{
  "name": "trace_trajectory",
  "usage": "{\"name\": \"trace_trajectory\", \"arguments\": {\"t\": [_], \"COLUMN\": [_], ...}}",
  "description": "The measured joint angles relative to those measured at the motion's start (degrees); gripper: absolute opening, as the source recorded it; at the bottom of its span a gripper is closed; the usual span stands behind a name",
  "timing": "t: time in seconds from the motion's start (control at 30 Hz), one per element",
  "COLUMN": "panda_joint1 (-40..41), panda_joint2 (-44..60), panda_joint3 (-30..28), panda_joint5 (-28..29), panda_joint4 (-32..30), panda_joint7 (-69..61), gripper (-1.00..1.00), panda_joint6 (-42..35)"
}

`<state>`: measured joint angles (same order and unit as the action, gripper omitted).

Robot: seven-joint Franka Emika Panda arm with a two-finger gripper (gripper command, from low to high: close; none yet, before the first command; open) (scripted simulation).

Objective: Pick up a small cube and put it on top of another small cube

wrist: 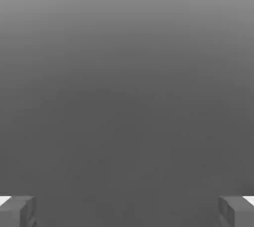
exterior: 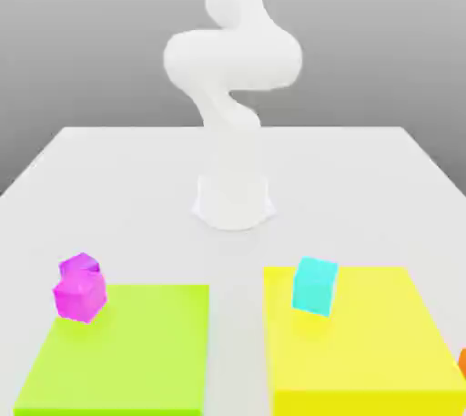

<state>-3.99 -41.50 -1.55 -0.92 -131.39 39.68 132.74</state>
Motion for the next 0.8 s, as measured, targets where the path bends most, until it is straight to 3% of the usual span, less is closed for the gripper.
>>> {"name": "trace_trajectory", "arguments": {"t": [0.43, 0.8], "panda_joint1": [-17.75, -26.67], "panda_joint2": [22.80, 41.66], "panda_joint3": [-5.52, -2.95], "panda_joint5": [-6.75, -10.52], "panda_joint4": [2.09, 3.79], "panda_joint7": [-33.56, -60.27], "gripper": [0.00, 0.00], "panda_joint6": [4.91, 9.14]}}
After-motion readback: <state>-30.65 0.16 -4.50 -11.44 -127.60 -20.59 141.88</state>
